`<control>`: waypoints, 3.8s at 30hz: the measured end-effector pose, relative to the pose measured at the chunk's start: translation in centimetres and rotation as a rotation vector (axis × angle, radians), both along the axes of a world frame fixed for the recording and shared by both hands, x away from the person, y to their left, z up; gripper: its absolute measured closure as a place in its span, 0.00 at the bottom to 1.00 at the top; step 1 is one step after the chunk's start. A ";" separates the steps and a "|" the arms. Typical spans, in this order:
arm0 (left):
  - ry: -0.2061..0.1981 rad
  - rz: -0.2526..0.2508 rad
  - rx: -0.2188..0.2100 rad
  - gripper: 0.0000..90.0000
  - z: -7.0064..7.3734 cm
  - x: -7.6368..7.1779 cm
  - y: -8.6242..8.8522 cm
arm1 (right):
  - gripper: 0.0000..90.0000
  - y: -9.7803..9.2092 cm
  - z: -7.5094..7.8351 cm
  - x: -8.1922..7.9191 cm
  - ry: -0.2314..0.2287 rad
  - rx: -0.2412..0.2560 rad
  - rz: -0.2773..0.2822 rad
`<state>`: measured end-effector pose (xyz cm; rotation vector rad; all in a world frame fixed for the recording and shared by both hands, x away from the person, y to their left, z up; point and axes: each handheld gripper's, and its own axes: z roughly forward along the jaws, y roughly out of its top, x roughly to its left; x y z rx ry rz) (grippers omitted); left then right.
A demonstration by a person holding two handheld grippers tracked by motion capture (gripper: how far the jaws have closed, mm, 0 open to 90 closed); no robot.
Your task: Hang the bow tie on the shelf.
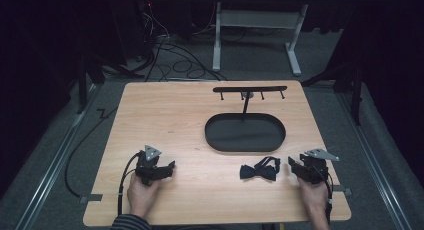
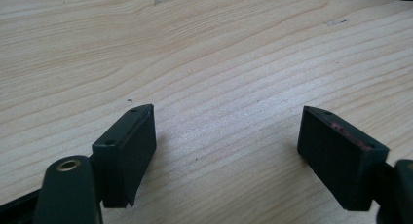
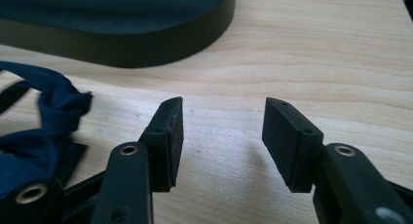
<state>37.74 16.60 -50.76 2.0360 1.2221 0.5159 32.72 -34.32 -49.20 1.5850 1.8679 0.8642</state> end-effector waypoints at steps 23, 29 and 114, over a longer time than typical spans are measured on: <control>0.000 0.000 0.000 0.25 0.0 0.0 0.0 | 0.65 0.3 1.8 -3.6 -0.039 0.063 0.037; 0.000 0.000 0.000 0.25 0.0 0.0 0.0 | 0.65 1.5 1.7 -4.1 -0.038 0.081 0.073; 0.000 -0.002 -0.003 0.25 0.0 -0.1 0.0 | 0.95 7.0 11.3 2.9 -0.175 0.038 0.288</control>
